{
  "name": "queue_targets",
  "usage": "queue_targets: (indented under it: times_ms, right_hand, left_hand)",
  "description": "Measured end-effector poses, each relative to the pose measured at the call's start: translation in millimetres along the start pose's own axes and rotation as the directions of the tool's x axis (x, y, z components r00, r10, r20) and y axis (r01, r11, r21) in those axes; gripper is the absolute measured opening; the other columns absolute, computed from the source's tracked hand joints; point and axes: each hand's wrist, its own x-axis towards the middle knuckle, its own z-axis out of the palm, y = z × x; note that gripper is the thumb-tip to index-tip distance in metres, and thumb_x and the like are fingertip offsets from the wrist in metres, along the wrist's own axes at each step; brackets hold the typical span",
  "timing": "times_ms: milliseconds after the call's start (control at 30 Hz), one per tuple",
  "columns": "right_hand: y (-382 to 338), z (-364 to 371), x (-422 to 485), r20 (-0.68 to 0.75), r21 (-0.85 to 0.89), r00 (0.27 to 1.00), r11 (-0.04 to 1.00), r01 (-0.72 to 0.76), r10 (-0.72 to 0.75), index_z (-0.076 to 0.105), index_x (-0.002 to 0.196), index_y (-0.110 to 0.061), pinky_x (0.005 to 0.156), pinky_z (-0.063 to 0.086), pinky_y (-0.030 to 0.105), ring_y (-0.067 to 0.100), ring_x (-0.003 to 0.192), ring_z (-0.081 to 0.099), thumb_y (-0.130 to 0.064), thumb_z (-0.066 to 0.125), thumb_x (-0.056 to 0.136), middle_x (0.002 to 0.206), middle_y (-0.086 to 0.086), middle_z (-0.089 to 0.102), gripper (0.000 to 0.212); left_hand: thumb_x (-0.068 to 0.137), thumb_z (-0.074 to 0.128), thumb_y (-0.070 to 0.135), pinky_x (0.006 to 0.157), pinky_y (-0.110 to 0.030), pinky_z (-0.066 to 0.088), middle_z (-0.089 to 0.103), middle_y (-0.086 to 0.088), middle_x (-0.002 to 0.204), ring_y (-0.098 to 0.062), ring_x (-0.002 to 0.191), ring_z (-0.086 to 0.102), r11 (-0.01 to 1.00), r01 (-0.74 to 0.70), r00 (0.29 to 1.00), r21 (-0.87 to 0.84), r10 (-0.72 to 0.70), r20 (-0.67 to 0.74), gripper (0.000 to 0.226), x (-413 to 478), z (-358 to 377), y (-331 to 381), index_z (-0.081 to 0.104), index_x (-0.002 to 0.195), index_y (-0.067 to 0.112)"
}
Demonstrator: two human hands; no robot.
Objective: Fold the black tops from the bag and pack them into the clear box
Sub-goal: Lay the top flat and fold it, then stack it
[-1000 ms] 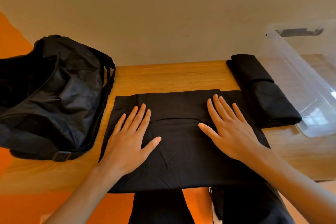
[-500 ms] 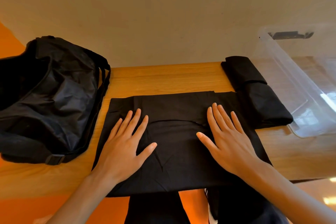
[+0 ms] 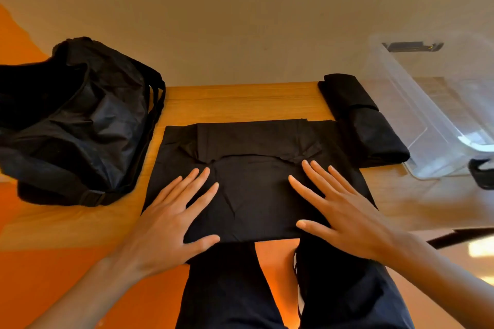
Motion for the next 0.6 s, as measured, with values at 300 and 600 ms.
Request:
queue_targets:
  times_ms: [300, 600]
  right_hand:
    - [9.1, 20.5, -35.6, -0.139, -0.119, 0.99, 0.993, 0.01, -0.027, 0.0, 0.163, -0.035, 0.124, 0.012, 0.044, 0.027, 0.158, 0.001, -0.08, 0.023, 0.097, 0.172, 0.007, 0.001, 0.083]
    - [34.9, 39.6, -71.3, -0.534, -0.032, 0.838, 0.993, 0.112, -0.112, 0.066, 0.131, -0.016, 0.092, 0.051, 0.037, 0.027, 0.111, 0.063, -0.036, 0.061, 0.098, 0.132, 0.005, 0.063, 0.039]
  left_hand:
    - [0.096, 0.035, 0.062, 0.125, -0.037, 0.011, 0.01, -0.001, 0.172, -0.02, 0.158, 0.011, 0.987, 0.002, 1.0, 0.162, 0.002, -0.027, 0.081, -41.9, 15.5, -9.2, 0.013, 0.164, 0.025]
    - [0.096, 0.041, 0.006, 0.115, -0.044, 0.037, 0.048, -0.012, 0.155, -0.026, 0.146, 0.043, 0.98, -0.18, 0.948, 0.087, 0.196, -0.251, 0.051, -70.6, 20.3, -29.4, 0.051, 0.147, 0.004]
